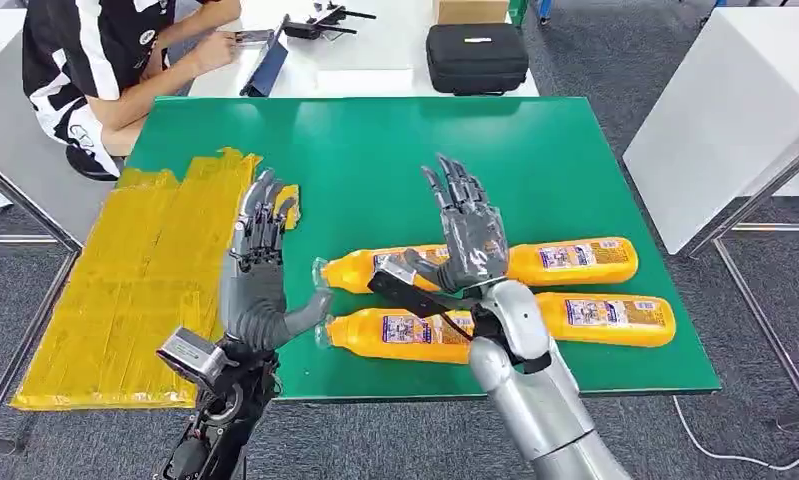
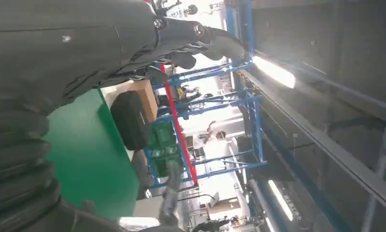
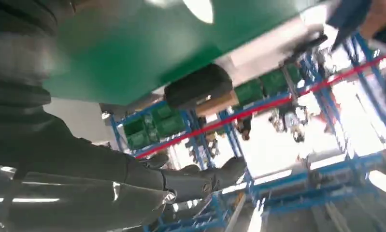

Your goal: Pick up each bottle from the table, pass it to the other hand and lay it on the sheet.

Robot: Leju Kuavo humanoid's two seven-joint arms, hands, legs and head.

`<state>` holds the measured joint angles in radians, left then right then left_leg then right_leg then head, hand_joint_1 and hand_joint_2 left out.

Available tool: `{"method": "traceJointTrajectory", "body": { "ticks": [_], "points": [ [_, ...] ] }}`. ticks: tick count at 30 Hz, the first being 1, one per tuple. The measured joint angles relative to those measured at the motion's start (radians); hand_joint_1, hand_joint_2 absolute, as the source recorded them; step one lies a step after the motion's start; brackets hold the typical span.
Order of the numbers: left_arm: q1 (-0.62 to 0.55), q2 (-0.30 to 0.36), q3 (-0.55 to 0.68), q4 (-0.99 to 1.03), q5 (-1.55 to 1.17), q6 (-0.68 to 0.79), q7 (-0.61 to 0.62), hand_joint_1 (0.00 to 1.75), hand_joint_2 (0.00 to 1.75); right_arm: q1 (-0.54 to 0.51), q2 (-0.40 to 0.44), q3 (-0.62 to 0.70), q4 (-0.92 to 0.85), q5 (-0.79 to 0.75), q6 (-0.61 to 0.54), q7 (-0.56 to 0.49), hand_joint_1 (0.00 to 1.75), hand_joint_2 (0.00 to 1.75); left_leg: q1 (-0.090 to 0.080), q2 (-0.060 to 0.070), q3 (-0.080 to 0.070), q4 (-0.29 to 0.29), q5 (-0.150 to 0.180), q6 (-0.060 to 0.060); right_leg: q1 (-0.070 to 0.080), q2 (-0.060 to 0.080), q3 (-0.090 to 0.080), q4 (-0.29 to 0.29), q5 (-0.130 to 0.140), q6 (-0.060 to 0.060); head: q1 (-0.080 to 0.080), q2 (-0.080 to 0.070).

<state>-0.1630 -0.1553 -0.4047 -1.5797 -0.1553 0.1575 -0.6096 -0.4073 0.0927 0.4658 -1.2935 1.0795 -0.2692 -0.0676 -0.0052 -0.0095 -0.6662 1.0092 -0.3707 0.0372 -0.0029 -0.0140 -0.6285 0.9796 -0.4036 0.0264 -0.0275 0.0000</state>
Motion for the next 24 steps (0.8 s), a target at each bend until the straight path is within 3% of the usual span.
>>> {"method": "traceJointTrajectory", "body": {
  "ticks": [12,24],
  "points": [
    [0.0,0.0,0.0,0.006,0.008,-0.023,-0.007,0.0,1.75,-0.096,0.027,0.026,0.215,-0.033,0.142,-0.069,0.0,1.75,0.0,0.0,-0.001,0.0,0.0,0.0,0.0,0.0,0.0,0.0,0.0,0.0,0.0,0.0],
    [-0.003,-0.003,0.001,0.011,0.011,-0.029,0.001,0.0,1.75,-0.18,0.062,0.053,0.45,-0.012,0.144,-0.04,0.0,1.75,0.0,0.0,-0.001,0.0,0.0,0.0,0.0,0.0,0.0,0.0,0.0,0.0,0.0,0.0]
  ]
}}
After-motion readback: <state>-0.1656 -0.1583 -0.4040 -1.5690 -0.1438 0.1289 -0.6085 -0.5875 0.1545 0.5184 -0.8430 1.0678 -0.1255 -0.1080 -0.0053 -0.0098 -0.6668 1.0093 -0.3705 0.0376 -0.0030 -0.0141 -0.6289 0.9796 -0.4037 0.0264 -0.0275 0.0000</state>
